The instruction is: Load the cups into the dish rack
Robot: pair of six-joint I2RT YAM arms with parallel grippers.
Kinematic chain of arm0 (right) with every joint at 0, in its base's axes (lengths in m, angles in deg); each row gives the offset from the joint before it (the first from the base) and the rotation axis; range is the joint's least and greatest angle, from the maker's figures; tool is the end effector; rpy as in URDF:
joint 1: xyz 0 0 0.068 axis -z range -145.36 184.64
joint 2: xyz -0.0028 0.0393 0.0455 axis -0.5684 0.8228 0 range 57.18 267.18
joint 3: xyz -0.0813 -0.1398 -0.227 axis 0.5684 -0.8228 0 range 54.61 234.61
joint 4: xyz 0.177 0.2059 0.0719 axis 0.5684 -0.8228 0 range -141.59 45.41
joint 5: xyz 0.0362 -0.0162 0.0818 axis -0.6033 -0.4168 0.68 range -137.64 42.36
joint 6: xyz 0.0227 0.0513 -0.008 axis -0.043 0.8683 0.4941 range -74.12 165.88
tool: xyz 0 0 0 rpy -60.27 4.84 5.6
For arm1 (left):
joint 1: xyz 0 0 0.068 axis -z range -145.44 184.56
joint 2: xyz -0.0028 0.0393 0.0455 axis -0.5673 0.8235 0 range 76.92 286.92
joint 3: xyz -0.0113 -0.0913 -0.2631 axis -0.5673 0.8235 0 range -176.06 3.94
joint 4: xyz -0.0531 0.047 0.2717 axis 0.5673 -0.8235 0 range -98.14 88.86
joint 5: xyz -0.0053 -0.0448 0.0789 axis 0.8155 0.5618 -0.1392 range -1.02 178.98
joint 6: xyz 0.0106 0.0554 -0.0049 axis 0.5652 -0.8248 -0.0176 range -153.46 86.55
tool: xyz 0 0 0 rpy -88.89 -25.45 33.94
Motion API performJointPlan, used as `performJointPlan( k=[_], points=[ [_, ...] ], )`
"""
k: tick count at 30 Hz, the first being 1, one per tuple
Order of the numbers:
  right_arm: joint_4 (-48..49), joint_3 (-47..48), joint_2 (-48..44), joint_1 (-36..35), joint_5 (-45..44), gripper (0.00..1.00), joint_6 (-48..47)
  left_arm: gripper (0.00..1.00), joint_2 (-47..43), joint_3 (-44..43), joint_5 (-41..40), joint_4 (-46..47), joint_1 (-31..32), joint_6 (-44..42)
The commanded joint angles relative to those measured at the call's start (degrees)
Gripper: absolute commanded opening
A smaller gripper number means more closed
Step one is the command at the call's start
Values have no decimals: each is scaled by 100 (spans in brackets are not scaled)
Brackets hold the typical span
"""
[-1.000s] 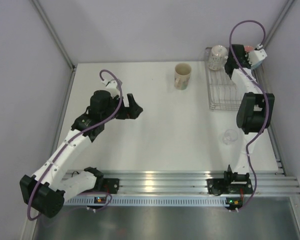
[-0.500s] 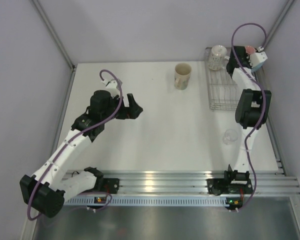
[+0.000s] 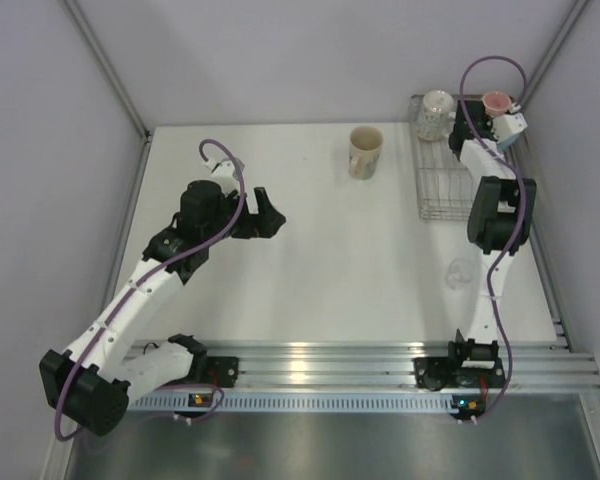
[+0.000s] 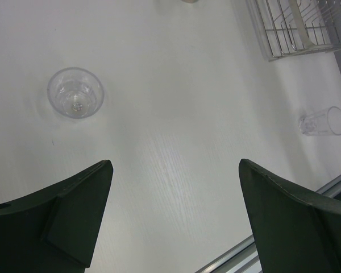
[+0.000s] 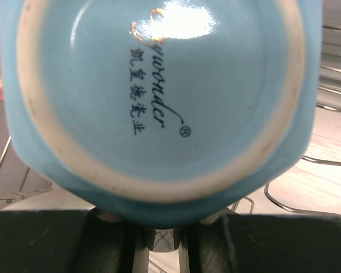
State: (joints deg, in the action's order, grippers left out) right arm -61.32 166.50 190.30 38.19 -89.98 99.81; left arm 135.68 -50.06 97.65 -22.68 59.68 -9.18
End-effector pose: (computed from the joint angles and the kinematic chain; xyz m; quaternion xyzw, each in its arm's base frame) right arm 0.5527 -0.0610 0.2069 0.5419 0.6585 -0.1196 0.5083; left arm 0.2247 -0.1118 0.3321 0.0461 0.8467 -0.2781 0.4512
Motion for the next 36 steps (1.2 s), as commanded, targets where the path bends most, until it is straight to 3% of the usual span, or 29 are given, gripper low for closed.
performJointPlan(
  k=[1,13,22,36],
  points=[
    [363,465,-15,40,-134,0,91,98,-76,-146,-23,53,19,-63],
    [373,491,249,84,139,0,293,98,-154,-172,-41,27,10,-98],
    [337,658,302,93,157,15,197,98,-128,-199,-32,27,19,-81],
    [100,632,74,102,86,21,-14,98,-163,-208,12,27,10,-72]
  ],
)
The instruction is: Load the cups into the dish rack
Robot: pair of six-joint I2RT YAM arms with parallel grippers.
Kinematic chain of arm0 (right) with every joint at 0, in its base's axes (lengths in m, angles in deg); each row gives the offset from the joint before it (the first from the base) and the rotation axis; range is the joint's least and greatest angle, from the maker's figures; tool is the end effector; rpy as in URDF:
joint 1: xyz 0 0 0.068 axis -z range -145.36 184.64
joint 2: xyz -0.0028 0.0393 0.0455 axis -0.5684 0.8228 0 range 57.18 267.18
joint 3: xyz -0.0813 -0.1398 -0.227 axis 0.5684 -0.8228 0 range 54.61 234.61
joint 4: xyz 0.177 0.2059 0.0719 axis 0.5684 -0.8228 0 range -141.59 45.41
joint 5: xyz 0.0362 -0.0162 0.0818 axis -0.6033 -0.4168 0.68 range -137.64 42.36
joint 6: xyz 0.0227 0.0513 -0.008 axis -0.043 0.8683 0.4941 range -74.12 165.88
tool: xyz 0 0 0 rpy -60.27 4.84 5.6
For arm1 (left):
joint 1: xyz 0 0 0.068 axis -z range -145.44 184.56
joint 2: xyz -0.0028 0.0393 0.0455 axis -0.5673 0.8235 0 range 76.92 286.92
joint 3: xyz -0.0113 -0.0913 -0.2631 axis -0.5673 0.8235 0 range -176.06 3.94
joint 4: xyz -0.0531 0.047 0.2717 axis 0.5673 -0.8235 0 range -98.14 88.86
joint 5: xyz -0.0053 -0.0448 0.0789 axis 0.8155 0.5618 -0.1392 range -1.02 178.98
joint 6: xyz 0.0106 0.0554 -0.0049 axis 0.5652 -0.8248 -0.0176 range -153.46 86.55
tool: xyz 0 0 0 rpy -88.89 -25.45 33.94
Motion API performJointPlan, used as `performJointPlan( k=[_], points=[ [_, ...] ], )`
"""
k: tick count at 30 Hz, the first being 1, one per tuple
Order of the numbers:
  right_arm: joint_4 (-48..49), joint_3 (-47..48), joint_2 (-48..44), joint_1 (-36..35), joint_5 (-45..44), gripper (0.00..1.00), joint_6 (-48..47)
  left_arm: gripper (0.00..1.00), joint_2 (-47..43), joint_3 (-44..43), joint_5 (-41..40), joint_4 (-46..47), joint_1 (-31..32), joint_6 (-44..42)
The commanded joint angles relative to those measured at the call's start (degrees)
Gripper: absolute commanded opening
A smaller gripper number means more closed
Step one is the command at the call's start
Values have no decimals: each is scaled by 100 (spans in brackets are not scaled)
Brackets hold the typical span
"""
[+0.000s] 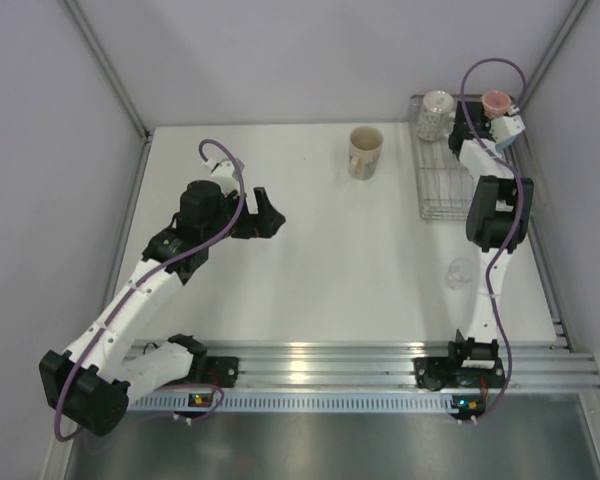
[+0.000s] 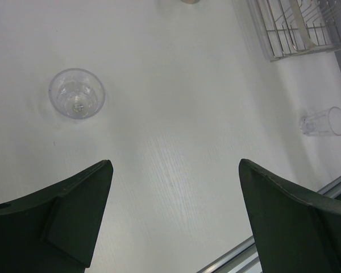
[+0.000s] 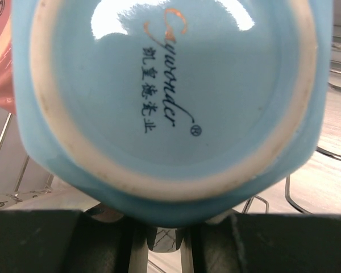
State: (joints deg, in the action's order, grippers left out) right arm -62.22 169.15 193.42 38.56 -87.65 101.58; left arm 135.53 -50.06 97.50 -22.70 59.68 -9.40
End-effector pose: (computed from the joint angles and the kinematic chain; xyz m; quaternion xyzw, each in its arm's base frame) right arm 0.5617 -0.0640 0.1918 0.5492 0.6641 -0.1027 0.4968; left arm 0.2242 -0.1115 0.3326 0.0471 0.8461 -0.2766 0.4532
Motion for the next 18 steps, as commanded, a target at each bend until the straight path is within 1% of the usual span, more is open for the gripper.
performJointPlan(
  k=[1,5,12,18],
  points=[
    [181,367,-247,65,-156,22,-235,98,-157,-199,28,29,19,-41],
    [40,367,-327,65,-165,25,-244,98,-201,-190,28,29,10,-32],
    [-179,253,-458,56,-244,25,-218,98,-271,-155,54,29,10,3],
    [-250,288,-502,73,-315,27,-419,98,-341,-137,54,29,10,3]
  ],
)
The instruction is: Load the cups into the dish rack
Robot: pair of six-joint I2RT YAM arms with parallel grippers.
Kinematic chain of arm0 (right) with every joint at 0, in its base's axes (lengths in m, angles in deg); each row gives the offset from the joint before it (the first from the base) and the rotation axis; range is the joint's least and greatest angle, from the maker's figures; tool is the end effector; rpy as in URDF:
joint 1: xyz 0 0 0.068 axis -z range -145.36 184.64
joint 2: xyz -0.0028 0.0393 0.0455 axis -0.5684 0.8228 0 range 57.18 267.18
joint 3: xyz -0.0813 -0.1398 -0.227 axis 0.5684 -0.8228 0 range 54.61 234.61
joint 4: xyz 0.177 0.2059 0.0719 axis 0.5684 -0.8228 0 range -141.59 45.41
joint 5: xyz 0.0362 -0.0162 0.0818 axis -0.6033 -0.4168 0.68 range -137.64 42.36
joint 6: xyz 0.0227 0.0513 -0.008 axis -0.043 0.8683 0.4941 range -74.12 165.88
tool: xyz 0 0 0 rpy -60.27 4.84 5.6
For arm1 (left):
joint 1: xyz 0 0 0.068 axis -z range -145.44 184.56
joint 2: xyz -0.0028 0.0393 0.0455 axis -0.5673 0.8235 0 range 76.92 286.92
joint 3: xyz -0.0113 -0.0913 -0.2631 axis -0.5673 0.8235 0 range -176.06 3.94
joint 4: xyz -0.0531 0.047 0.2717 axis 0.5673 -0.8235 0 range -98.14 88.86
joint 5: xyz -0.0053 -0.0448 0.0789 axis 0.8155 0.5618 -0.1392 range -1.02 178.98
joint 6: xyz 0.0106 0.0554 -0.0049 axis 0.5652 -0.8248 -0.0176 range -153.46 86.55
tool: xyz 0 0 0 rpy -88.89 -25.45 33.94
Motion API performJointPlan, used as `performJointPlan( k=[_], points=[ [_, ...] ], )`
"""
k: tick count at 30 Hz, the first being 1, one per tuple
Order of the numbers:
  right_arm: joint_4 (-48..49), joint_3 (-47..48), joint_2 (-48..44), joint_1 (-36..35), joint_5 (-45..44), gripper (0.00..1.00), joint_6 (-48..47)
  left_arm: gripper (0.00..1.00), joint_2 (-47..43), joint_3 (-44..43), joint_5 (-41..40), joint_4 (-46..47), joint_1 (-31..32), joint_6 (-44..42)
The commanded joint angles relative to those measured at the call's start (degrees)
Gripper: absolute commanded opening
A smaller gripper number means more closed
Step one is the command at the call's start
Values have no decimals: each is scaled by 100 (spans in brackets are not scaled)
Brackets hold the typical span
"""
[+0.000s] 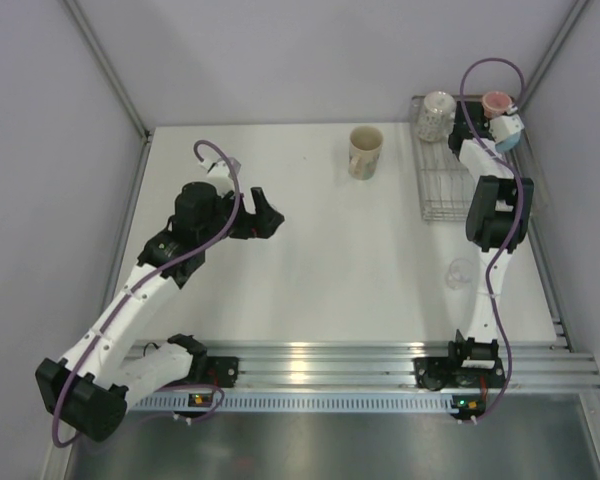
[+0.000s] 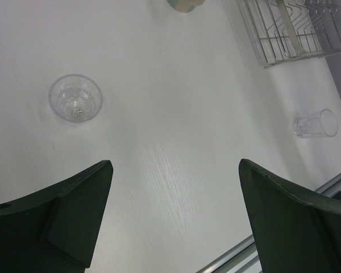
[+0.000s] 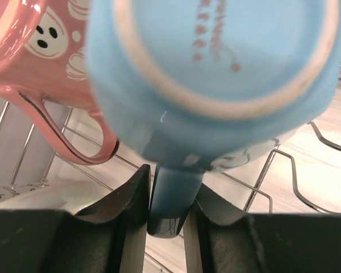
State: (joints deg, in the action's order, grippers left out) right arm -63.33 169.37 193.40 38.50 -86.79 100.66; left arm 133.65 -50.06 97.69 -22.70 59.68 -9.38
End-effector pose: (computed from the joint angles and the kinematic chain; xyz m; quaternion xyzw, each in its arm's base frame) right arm 0.5612 -0.0629 0.1915 0.5415 0.6760 -0.1039 0.4888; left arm 0.2175 -0.1085 0.3401 0.0488 0.8372 -0.2831 0.4653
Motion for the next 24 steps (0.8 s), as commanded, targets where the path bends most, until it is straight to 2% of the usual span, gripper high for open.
performJointPlan(
  k=[1,16,24],
  points=[
    [-147,258,-509,80,-408,29,-354,98,-180,-137,43,29,10,1],
    [11,257,-702,36,-391,33,-873,98,-241,-76,17,38,10,18],
    [63,-146,-1290,19,-137,35,-865,98,-276,-102,52,29,10,-52]
  ],
)
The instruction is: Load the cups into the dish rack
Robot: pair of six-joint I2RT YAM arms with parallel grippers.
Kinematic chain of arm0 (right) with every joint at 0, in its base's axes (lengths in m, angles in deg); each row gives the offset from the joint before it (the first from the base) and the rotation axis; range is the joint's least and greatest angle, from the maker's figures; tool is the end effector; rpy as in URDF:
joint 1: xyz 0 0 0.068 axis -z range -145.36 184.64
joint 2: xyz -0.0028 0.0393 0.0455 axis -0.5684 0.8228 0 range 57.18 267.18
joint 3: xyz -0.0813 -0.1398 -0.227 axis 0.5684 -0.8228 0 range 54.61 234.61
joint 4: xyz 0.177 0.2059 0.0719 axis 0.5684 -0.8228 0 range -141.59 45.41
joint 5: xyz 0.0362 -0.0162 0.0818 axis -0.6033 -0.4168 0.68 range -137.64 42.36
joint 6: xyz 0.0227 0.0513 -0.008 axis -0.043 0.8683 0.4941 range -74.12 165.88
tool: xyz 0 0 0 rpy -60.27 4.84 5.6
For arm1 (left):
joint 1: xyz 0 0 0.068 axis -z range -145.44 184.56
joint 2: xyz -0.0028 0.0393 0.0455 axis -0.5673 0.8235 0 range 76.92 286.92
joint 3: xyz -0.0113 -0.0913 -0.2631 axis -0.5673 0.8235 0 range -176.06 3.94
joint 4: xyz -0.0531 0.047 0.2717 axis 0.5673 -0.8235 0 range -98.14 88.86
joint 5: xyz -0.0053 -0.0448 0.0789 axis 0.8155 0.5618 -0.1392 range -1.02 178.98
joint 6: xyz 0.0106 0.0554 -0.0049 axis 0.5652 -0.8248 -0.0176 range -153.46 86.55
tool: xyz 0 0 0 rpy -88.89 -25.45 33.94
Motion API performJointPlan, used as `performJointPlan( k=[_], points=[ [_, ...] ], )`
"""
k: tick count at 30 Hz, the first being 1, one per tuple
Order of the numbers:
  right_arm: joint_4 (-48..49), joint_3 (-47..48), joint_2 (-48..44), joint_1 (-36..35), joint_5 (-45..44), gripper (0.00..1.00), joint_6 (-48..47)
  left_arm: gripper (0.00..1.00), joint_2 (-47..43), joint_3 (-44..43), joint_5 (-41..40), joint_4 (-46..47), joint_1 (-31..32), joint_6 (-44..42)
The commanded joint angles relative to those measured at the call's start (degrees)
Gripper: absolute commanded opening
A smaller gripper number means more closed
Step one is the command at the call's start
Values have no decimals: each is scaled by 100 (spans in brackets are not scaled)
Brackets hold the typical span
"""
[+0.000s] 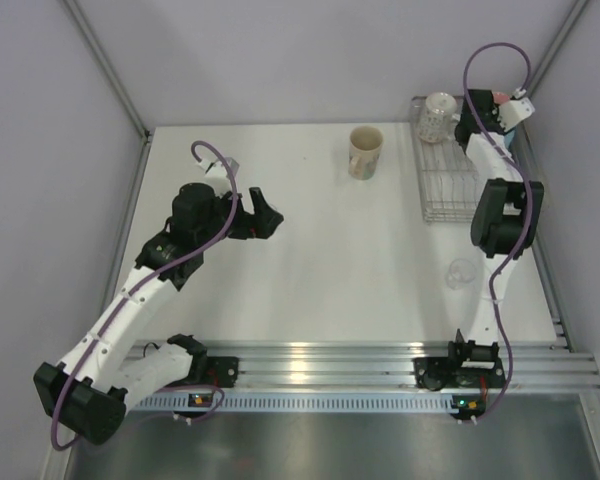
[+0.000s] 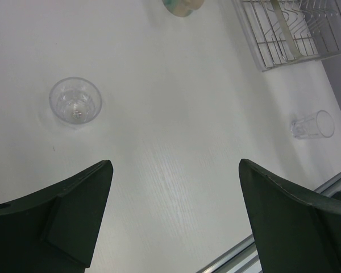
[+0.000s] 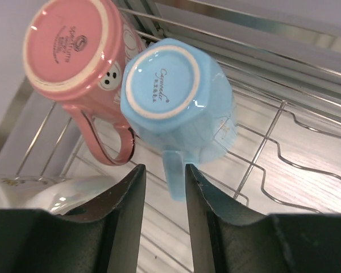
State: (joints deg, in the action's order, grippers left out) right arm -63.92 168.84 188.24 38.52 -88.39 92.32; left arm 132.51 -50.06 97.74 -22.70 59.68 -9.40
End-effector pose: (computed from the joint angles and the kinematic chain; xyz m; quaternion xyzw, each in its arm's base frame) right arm 0.5500 -0.0632 0.2364 0.4981 0.6895 -0.1353 0.5082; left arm 0.2134 -0.1066 0.3445 0.0497 0.8318 -0.2864 0.4729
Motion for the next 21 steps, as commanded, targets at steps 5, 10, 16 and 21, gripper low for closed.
performJointPlan(
  k=[5,10,16,21],
  points=[
    [263,-682,-1301,25,339,35,120,98,-303,-129,-23,29,10,-41],
    [500,-1175,-1803,60,594,36,164,98,-435,-93,-32,3,19,55],
    [1353,-1651,-2428,472,3384,37,-459,98,-593,-23,21,-23,10,135],
    [695,-1193,-2506,640,5866,37,-1013,98,-585,-128,-31,-138,19,100]
  ],
)
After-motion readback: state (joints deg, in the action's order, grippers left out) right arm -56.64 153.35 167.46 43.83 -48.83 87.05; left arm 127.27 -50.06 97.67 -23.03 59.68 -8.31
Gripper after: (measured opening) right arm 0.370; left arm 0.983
